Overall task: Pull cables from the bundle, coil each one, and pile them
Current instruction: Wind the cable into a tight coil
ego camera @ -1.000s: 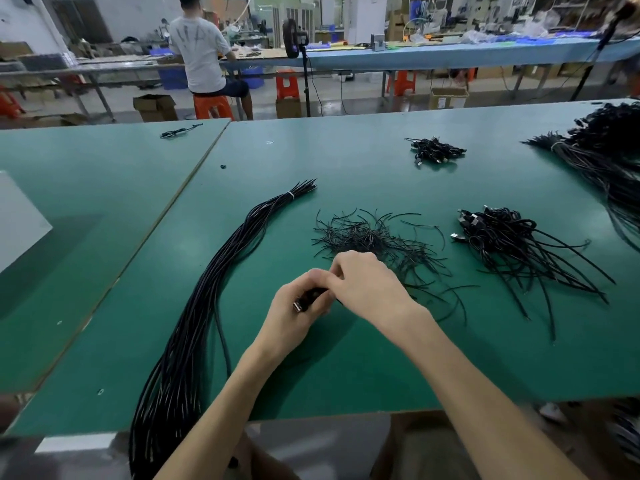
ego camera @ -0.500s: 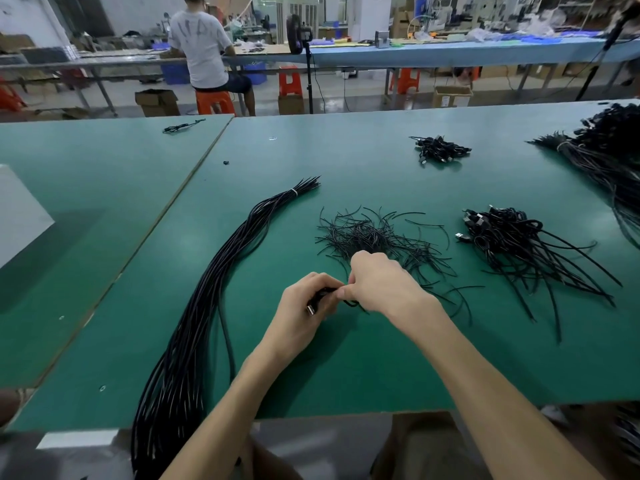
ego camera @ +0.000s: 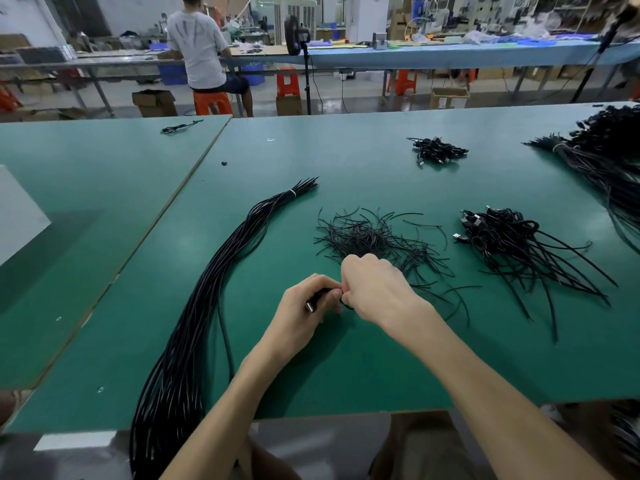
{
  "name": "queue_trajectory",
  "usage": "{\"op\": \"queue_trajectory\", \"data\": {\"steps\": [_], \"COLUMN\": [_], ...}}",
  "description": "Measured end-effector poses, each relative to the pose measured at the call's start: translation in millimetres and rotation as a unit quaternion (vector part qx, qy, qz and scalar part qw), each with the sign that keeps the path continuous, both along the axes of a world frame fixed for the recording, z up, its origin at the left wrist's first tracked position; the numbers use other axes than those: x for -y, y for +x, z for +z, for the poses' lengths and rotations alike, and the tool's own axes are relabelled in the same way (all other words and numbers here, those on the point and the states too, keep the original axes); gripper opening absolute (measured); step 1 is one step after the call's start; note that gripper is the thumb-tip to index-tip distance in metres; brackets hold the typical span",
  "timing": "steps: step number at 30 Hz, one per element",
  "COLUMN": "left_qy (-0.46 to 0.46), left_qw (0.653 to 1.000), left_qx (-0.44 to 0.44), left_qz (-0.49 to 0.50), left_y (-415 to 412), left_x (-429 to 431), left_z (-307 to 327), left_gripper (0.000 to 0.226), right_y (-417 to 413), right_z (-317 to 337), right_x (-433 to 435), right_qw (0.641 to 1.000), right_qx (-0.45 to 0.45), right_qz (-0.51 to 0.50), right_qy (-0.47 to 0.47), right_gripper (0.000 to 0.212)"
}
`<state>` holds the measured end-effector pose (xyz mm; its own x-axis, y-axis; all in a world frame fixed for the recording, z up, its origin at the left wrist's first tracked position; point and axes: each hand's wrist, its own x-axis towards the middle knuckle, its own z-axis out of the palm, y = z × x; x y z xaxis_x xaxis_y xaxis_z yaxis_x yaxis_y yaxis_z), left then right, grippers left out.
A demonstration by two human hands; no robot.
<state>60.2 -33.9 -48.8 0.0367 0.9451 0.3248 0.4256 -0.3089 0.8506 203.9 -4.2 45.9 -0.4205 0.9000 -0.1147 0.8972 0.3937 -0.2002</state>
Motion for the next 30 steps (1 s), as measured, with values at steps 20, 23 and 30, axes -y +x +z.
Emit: {"op": "queue_trajectory", "data": {"steps": [20, 23, 30], "left_qy": [-0.061, -0.061, -0.117], "left_qw": [0.96, 0.963, 0.944], "left_qx": [0.274, 0.261, 0.307], "left_qz": [0.002, 0.018, 0.039], "left_y": [-2.1, -2.3, -5.7], "left_x": [-1.0, -1.4, -4.6], "left_z": [4.8, 5.4, 7.8], "left_gripper": [0.036, 0.036, 0.05], "right_y": [16.1, 12.5, 9.4], "right_z": [-28.2, -28.9, -28.7], "right_x": [-11.4, -9.5, 2.7], "right_qw": [0.868, 0.9, 0.967], "right_qx": [-0.457, -0.411, -0.238], "right_qz": [-0.068, -0.037, 0.083], "right_qy": [-0.182, -0.141, 0.041], "right_gripper": [0.01, 0.014, 0.018]}}
